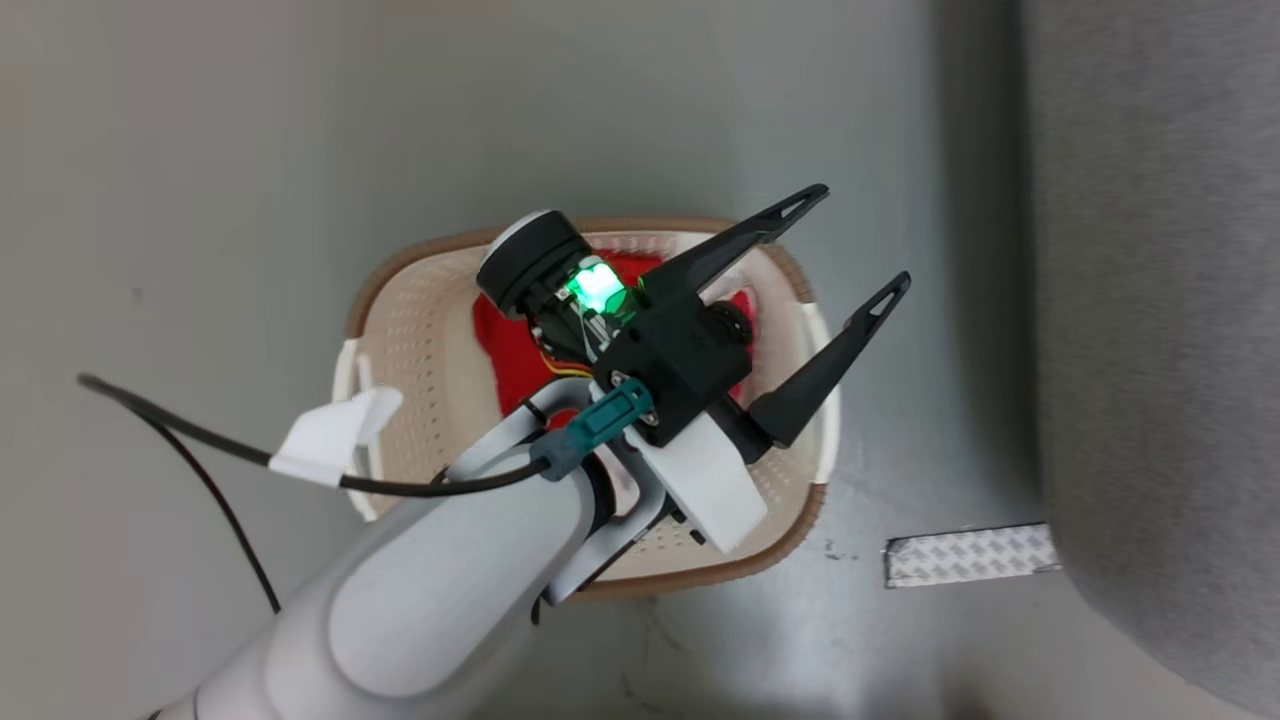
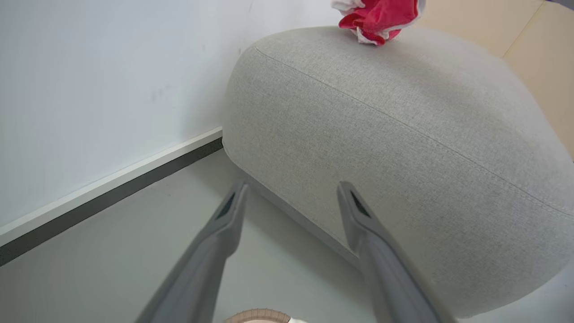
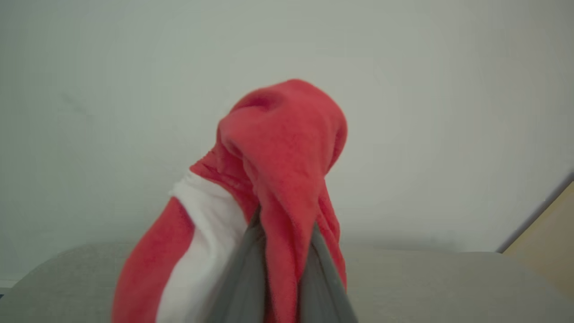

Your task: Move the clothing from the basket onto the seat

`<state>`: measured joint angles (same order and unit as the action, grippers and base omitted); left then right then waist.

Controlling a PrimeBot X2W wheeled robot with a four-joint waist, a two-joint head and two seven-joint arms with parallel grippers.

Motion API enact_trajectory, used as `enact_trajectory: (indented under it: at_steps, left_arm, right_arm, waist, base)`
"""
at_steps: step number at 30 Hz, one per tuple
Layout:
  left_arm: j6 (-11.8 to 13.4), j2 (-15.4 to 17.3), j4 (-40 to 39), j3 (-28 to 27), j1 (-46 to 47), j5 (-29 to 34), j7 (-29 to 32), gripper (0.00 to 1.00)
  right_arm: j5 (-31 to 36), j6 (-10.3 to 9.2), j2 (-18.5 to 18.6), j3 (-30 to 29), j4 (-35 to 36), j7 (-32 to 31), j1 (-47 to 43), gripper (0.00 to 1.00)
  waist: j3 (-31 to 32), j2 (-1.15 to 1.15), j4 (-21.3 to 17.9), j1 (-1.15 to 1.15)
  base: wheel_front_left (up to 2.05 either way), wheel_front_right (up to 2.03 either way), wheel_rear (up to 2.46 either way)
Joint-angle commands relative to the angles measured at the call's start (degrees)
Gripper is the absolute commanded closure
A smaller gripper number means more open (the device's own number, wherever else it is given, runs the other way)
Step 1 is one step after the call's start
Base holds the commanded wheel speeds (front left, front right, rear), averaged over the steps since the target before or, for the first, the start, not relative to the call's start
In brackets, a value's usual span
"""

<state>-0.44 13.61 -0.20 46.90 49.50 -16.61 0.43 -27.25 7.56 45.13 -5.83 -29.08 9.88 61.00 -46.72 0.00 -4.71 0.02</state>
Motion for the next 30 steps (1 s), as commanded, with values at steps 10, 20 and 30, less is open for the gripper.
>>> enact_trajectory:
  at_steps: [10, 20, 30]
  left_arm:
    - [1.9, 0.5, 0.9, -0.3, -2.3, -0.9, -1.5, 0.0]
    - [3.8, 1.5, 3.3, -1.9, -7.2, -3.9, -4.3, 0.0]
    - [6.5, 2.7, 7.0, -4.7, -16.0, -8.7, -8.4, 0.0]
  right_arm:
    - [4.3, -0.14, -5.9, 0.6, -17.7, 1.0, 0.4, 0.0]
    - [6.6, -0.14, -6.6, 7.3, -18.3, 4.2, -6.0, 0.0]
    - [6.2, -0.14, -7.5, 9.6, -5.6, 5.3, -21.7, 0.0]
  waist:
    - [0.1, 0.0, 2.0, -0.02]
    - [8.6, 0.0, 0.1, -0.02]
    - [21.8, 0.0, -1.1, -0.02]
  base:
    - [0.0, 0.0, 0.0]
    - [0.0, 0.0, 0.0]
    - [0.0, 0.0, 0.0]
